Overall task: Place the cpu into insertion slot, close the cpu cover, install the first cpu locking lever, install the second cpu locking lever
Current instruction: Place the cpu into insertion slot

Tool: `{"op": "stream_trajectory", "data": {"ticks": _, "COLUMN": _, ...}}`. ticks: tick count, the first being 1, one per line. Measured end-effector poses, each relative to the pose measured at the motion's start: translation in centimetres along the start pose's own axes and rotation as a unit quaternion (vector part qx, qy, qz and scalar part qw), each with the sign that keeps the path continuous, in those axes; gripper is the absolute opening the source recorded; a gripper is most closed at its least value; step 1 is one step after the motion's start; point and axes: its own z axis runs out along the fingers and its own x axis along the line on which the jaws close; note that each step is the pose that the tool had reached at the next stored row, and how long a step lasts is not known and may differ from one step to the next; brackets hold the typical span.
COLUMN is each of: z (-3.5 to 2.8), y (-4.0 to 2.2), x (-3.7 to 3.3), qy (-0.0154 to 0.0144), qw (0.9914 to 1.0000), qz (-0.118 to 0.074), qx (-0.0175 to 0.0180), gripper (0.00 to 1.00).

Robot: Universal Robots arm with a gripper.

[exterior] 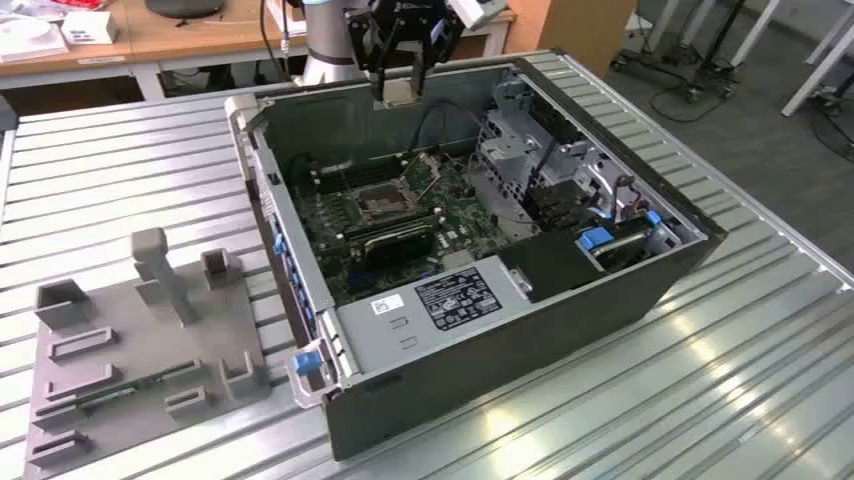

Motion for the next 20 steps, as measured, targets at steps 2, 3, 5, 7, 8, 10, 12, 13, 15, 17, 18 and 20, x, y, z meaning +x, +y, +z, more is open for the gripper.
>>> {"op": "stream_trajectory", "data": {"ticks": 2, "z": 0.0, "y": 0.0, "x": 0.0, "qy": 0.0, "qw": 1.0, "qz": 0.0, "qx": 0.0, "gripper": 0.54}}
{"op": "stream_trajectory", "data": {"ticks": 3, "z": 0.0, "y": 0.0, "x": 0.0, "qy": 0.0, "qw": 1.0, "qz": 0.0, "qx": 0.0, "gripper": 0.54}}
{"op": "stream_trajectory", "data": {"ticks": 5, "z": 0.0, "y": 0.0, "x": 0.0, "qy": 0.0, "qw": 1.0, "qz": 0.0, "qx": 0.0, "gripper": 0.54}}
{"op": "stream_trajectory", "data": {"ticks": 7, "z": 0.0, "y": 0.0, "x": 0.0, "qy": 0.0, "qw": 1.0, "qz": 0.0, "qx": 0.0, "gripper": 0.54}}
{"op": "stream_trajectory", "data": {"ticks": 8, "z": 0.01, "y": 0.0, "x": 0.0, "qy": 0.0, "qw": 1.0, "qz": 0.0, "qx": 0.0, "gripper": 0.54}}
{"op": "stream_trajectory", "data": {"ticks": 10, "z": 0.02, "y": 0.0, "x": 0.0, "qy": 0.0, "qw": 1.0, "qz": 0.0, "qx": 0.0, "gripper": 0.54}}
{"op": "stream_trajectory", "data": {"ticks": 12, "z": 0.06, "y": 0.0, "x": 0.0, "qy": 0.0, "qw": 1.0, "qz": 0.0, "qx": -0.0001, "gripper": 0.54}}
{"op": "stream_trajectory", "data": {"ticks": 13, "z": 0.07, "y": -0.01, "x": 0.0, "qy": 0.0, "qw": 1.0, "qz": 0.0, "qx": 0.0, "gripper": 0.54}}
{"op": "stream_trajectory", "data": {"ticks": 15, "z": 0.14, "y": -0.01, "x": 0.0, "qy": 0.0, "qw": 1.0, "qz": 0.0, "qx": -0.0001, "gripper": 0.54}}
{"op": "stream_trajectory", "data": {"ticks": 17, "z": 0.21, "y": -0.02, "x": 0.0, "qy": 0.0, "qw": 1.0, "qz": 0.0, "qx": 0.0, "gripper": 0.54}}
{"op": "stream_trajectory", "data": {"ticks": 18, "z": 0.26, "y": -0.02, "x": -0.01, "qy": 0.0, "qw": 1.0, "qz": 0.0, "qx": 0.0, "gripper": 0.54}}
{"op": "stream_trajectory", "data": {"ticks": 20, "z": 0.32, "y": -0.03, "x": -0.01, "qy": 0.0, "qw": 1.0, "qz": 0.0, "qx": 0.0, "gripper": 0.54}}
